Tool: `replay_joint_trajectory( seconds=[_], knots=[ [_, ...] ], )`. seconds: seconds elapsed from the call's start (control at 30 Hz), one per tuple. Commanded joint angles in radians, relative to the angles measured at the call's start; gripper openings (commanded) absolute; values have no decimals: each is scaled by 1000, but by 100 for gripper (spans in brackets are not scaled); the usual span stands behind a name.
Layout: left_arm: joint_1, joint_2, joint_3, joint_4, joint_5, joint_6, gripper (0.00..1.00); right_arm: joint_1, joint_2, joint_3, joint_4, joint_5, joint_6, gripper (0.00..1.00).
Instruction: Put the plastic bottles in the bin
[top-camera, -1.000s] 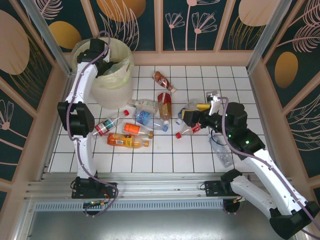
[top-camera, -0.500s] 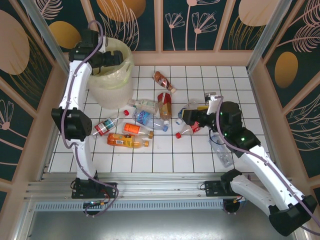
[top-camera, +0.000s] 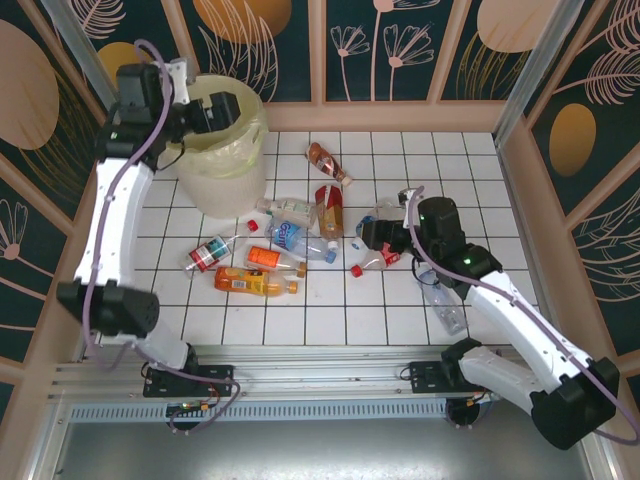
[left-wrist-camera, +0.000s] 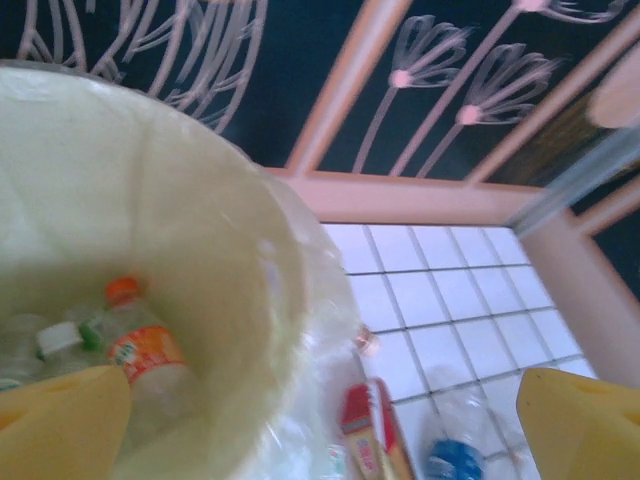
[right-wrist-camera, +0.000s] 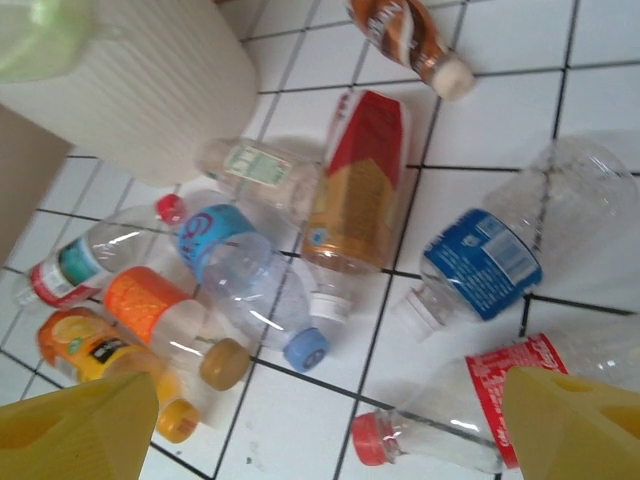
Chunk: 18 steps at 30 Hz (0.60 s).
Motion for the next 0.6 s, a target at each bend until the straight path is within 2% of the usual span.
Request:
replay_joint_trajectory(
  seconds=[0.0, 0.1, 0.23, 0.3, 0.43, 0.57],
  knots=[
    [5, -162, -215, 232, 177, -52, 98, 1, 24, 27, -13, 90, 84, 89],
    [5, -311, -461, 405, 291, -119, 99, -1, 64, 23, 10, 91, 110, 89],
    [-2, -444, -748, 597, 404, -204, 99, -6, 127, 31, 79, 3, 76, 84],
    [-14, -485, -832, 632, 428, -203, 99, -12, 173, 55, 83, -6, 74, 82],
    [-46, -563, -991, 722, 479, -187, 99, -16, 276, 135, 37, 94, 138, 81],
    [-68, -595, -1083, 837, 538, -235, 99, -31, 365, 176, 48, 141, 175, 80]
  ],
)
